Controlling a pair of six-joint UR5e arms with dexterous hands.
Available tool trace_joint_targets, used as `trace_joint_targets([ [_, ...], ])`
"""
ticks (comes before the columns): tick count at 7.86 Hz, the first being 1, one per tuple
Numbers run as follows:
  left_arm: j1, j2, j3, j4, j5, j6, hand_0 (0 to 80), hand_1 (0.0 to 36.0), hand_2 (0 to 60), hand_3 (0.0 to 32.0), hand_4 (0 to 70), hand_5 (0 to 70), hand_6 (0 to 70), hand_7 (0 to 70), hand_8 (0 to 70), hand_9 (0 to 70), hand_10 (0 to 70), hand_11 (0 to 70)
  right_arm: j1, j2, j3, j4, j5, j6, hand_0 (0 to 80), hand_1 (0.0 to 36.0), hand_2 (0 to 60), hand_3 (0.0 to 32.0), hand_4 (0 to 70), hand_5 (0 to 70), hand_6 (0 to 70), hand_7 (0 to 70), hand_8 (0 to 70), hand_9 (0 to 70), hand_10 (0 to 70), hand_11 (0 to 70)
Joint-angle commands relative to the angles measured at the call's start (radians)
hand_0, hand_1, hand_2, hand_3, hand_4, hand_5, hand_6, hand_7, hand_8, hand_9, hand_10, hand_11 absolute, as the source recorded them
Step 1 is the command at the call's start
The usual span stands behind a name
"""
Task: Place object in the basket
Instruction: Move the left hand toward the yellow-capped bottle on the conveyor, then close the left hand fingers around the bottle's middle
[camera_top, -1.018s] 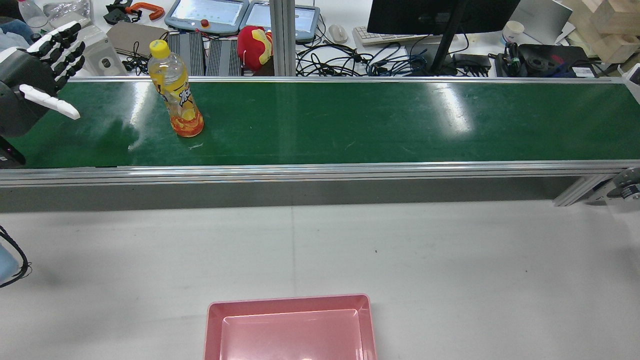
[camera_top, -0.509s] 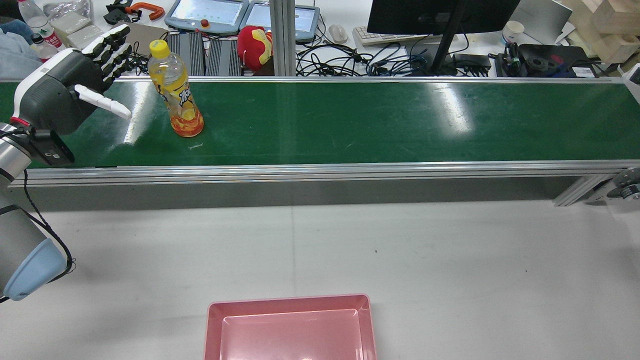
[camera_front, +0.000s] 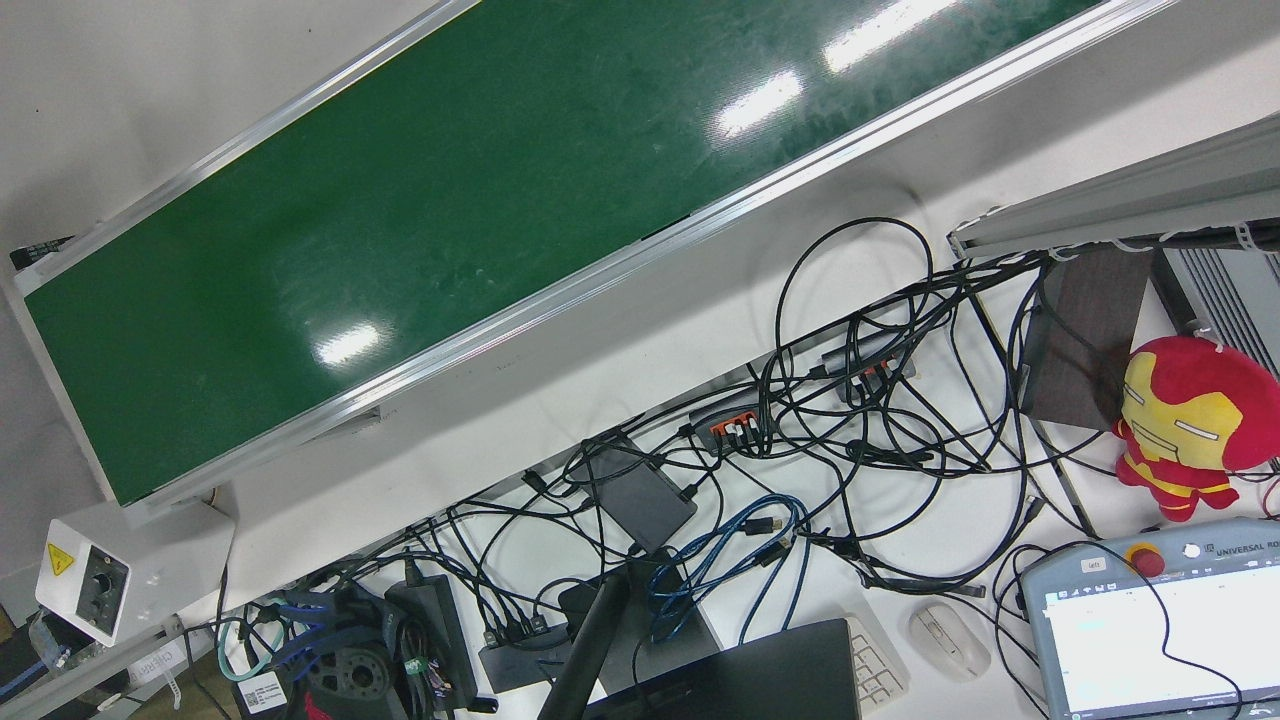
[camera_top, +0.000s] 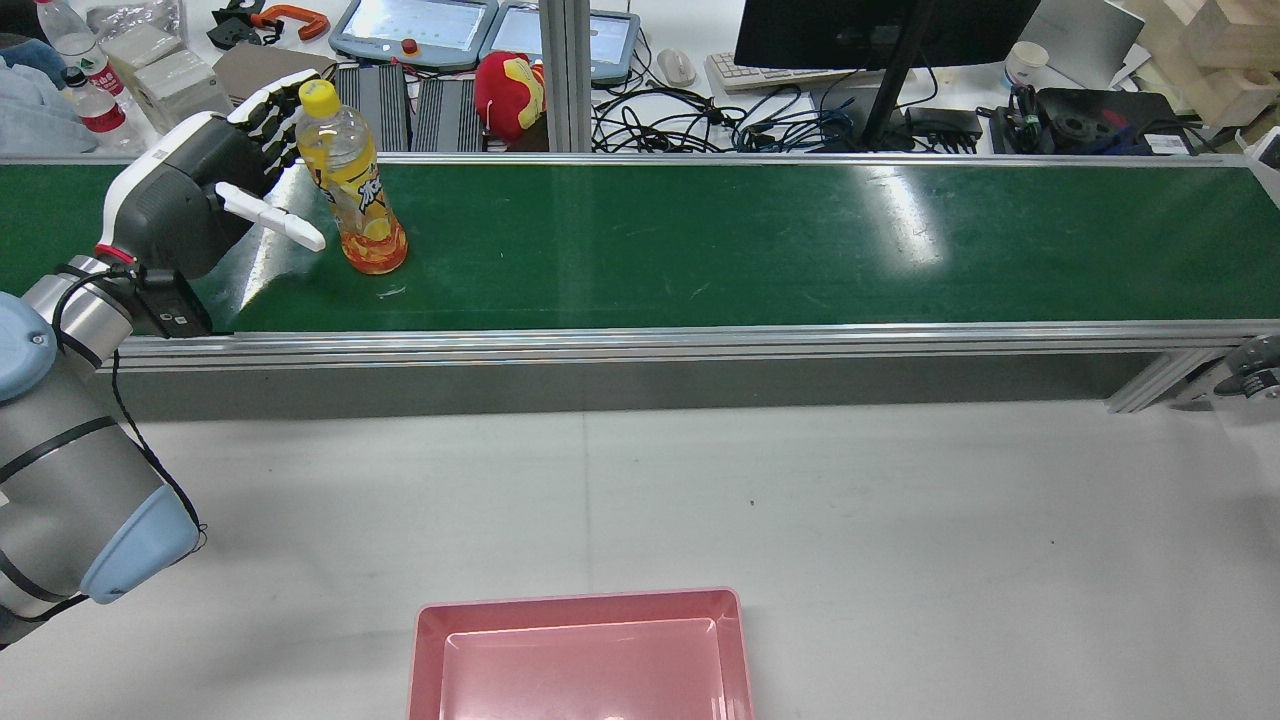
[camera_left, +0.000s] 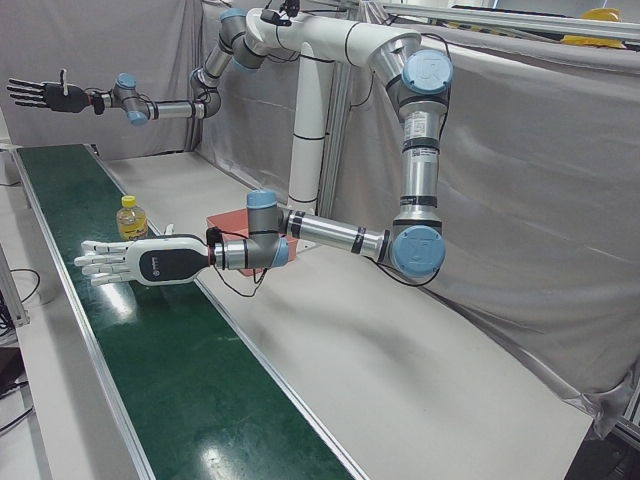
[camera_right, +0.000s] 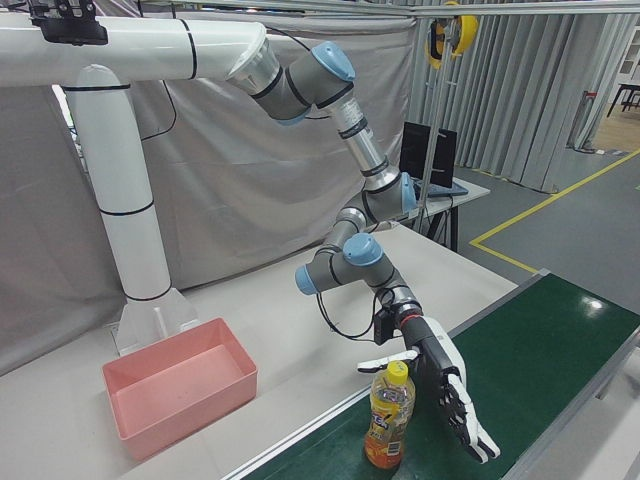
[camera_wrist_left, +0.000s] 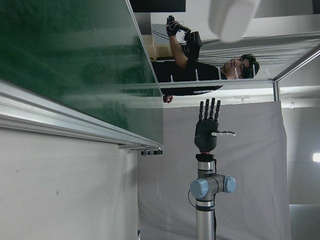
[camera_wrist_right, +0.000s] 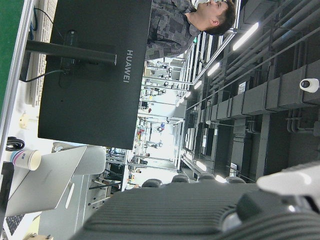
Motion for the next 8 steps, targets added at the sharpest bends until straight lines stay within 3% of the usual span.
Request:
trace_joint_targets([
  [1, 0.007, -0.059, 0.052, -0.001, -0.001, 0.0, 80.0, 10.6, 0.0, 0.0, 4.6, 17.1, 0.0, 0.0, 3.9, 4.3, 0.0, 1.7, -0.002, 0.0, 0.0, -0.001, 0.0, 0.0, 0.0, 0.0, 0.0, 0.0, 0.0, 0.0, 0.0, 0.0, 0.0, 0.0, 0.0, 0.0],
  [5, 0.007, -0.095, 0.072, 0.001, 0.0, 0.0, 80.0, 11.5, 0.0, 0.0, 5.5, 18.5, 0.0, 0.0, 4.0, 4.4, 0.0, 2.3, 0.0, 0.0, 0.0, -0.001, 0.0, 0.0, 0.0, 0.0, 0.0, 0.0, 0.0, 0.0, 0.0, 0.0, 0.0, 0.0, 0.0, 0.0],
  [8, 0.027, -0.096, 0.066, 0.001, 0.0, -0.003, 79.5, 19.2, 0.0, 0.0, 8.1, 24.9, 0.0, 0.0, 7.5, 9.4, 2.5, 6.5, 0.0, 0.0, 0.0, -0.001, 0.0, 0.0, 0.0, 0.0, 0.0, 0.0, 0.0, 0.0, 0.0, 0.0, 0.0, 0.0, 0.0, 0.0],
])
